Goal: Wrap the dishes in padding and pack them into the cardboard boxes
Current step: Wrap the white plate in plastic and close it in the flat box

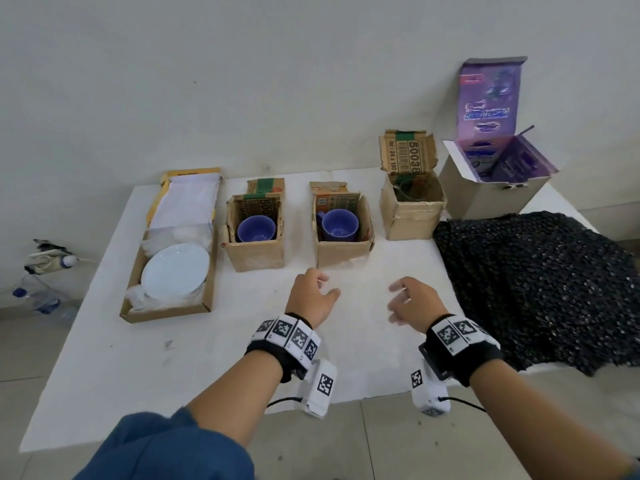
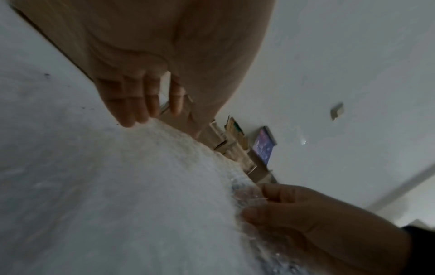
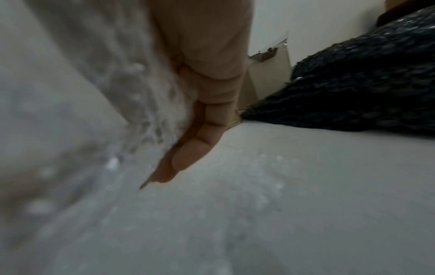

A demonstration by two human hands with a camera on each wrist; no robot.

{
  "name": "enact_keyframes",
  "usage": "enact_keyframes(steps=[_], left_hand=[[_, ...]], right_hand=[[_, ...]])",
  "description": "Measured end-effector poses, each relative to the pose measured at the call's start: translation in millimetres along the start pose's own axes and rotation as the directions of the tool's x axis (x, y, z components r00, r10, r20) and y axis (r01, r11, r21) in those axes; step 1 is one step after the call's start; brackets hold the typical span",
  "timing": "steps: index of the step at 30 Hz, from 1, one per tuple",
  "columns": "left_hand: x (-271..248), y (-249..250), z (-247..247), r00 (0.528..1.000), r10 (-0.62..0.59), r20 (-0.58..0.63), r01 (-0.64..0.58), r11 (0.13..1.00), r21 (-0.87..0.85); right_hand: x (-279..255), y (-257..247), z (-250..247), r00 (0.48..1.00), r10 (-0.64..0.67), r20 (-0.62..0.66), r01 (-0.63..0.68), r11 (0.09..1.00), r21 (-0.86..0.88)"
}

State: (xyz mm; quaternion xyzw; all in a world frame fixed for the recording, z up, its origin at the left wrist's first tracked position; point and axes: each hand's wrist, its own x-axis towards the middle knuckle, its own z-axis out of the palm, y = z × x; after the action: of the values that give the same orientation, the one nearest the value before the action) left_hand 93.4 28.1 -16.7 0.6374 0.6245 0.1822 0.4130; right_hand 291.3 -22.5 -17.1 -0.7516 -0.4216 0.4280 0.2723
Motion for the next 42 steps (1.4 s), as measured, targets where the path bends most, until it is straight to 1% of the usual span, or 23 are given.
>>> enact_keyframes(steps=[1, 3, 6, 8, 11, 13, 14, 16, 18, 21, 23, 26, 27, 28, 29, 31, 32, 33, 35, 36, 38, 40, 42], left_hand=[[2.4, -3.5, 5.1, 0.999, -0.051, -0.014, 0.052, 0.996, 0.068], [5.7, -8.7, 13.8, 0.990, -0.144, 0.006, 0.142, 0.981, 0.132], [9.3, -15.1, 23.3, 0.975, -0.216, 0.061, 0.208, 0.972, 0.114], [9.3, -17.8, 24.3, 0.976, -0.216, 0.040, 0.213, 0.975, 0.064], [7.8, -18.3, 18.1, 0.986, -0.165, 0.016, 0.165, 0.986, -0.005], [6.7, -19.1, 9.7, 0.990, -0.133, 0.047, 0.138, 0.982, -0.130], [5.1, -19.6, 2.5, 0.989, -0.128, 0.074, 0.142, 0.960, -0.241], [-0.1, -20.1, -16.7, 0.986, -0.118, 0.121, 0.162, 0.865, -0.474], [-2.7, -22.9, -41.1, 0.987, -0.091, 0.136, 0.155, 0.773, -0.615], [-3.0, -33.2, -80.9, 0.993, -0.055, 0.109, 0.116, 0.705, -0.700], [-0.8, -43.0, -107.3, 0.994, -0.054, 0.090, 0.103, 0.656, -0.748], [1.4, -58.4, -150.3, 0.992, -0.081, 0.097, 0.125, 0.544, -0.830], [3.5, -66.2, -165.9, 0.992, -0.083, 0.099, 0.129, 0.542, -0.830], [5.4, -74.9, -182.0, 0.991, -0.090, 0.099, 0.133, 0.587, -0.799], [8.2, -85.9, -197.6, 0.991, -0.092, 0.094, 0.131, 0.672, -0.729], [14.5, -114.0, -229.8, 0.995, -0.088, 0.048, 0.100, 0.856, -0.507], [15.8, -123.3, -237.0, 0.997, -0.059, 0.041, 0.070, 0.915, -0.397], [19.5, -137.8, -248.9, 0.999, -0.024, 0.042, 0.036, 0.947, -0.319], [30.3, -163.0, -271.6, 0.999, 0.043, 0.017, -0.038, 0.976, -0.216], [36.5, -171.7, -281.4, 0.997, 0.076, -0.007, -0.076, 0.986, -0.149], [50.6, -186.6, -296.8, 0.991, 0.131, -0.040, -0.130, 0.991, 0.034], [62.4, -197.9, -304.2, 0.989, 0.143, -0.040, -0.138, 0.984, 0.113], [72.7, -208.0, -305.9, 0.994, 0.113, -0.007, -0.111, 0.984, 0.141]], right_hand=[[1.3, 8.5, -3.5, 1.000, 0.018, -0.011, -0.018, 1.000, -0.023], [2.4, 21.9, -3.5, 1.000, 0.026, -0.004, -0.026, 0.998, -0.063], [4.7, 31.5, 3.8, 1.000, 0.003, 0.014, -0.002, 0.998, -0.065], [5.3, 32.6, 7.2, 1.000, -0.019, -0.001, 0.019, 0.998, -0.051], [1.8, 26.7, 8.2, 0.998, -0.060, -0.002, 0.060, 0.998, -0.020], [0.2, 21.2, 9.9, 0.997, -0.073, 0.008, 0.073, 0.997, -0.004], [0.1, 17.6, 12.7, 0.997, -0.083, 0.006, 0.083, 0.997, 0.010], [-2.6, 3.6, 19.2, 0.992, -0.124, 0.001, 0.124, 0.992, 0.015], [-5.3, -17.3, 28.4, 0.985, -0.169, 0.022, 0.169, 0.986, 0.014], [-12.2, -54.1, 50.3, 0.972, -0.193, 0.132, 0.176, 0.976, 0.132], [-14.0, -76.9, 71.0, 0.955, -0.218, 0.201, 0.179, 0.964, 0.195], [-12.8, -112.1, 109.6, 0.945, -0.247, 0.214, 0.193, 0.950, 0.245], [-13.4, -125.6, 123.7, 0.949, -0.236, 0.209, 0.185, 0.954, 0.236], [-12.0, -137.8, 138.9, 0.953, -0.235, 0.192, 0.187, 0.952, 0.242], [-10.0, -149.5, 154.2, 0.960, -0.225, 0.168, 0.182, 0.954, 0.237], [-4.4, -174.0, 187.6, 0.969, -0.223, 0.111, 0.192, 0.953, 0.236], [-2.3, -180.1, 196.2, 0.967, -0.238, 0.092, 0.213, 0.952, 0.220], [0.8, -189.5, 210.7, 0.965, -0.246, 0.088, 0.227, 0.957, 0.179], [5.5, -208.8, 240.6, 0.961, -0.266, 0.074, 0.256, 0.959, 0.123], [7.2, -216.7, 253.8, 0.961, -0.271, 0.062, 0.262, 0.957, 0.125], [14.1, -229.2, 277.0, 0.959, -0.282, 0.014, 0.280, 0.957, 0.080], [22.6, -236.1, 291.3, 0.954, -0.299, -0.026, 0.298, 0.954, -0.025], [27.0, -242.5, 298.3, 0.955, -0.296, -0.009, 0.294, 0.951, -0.096]])
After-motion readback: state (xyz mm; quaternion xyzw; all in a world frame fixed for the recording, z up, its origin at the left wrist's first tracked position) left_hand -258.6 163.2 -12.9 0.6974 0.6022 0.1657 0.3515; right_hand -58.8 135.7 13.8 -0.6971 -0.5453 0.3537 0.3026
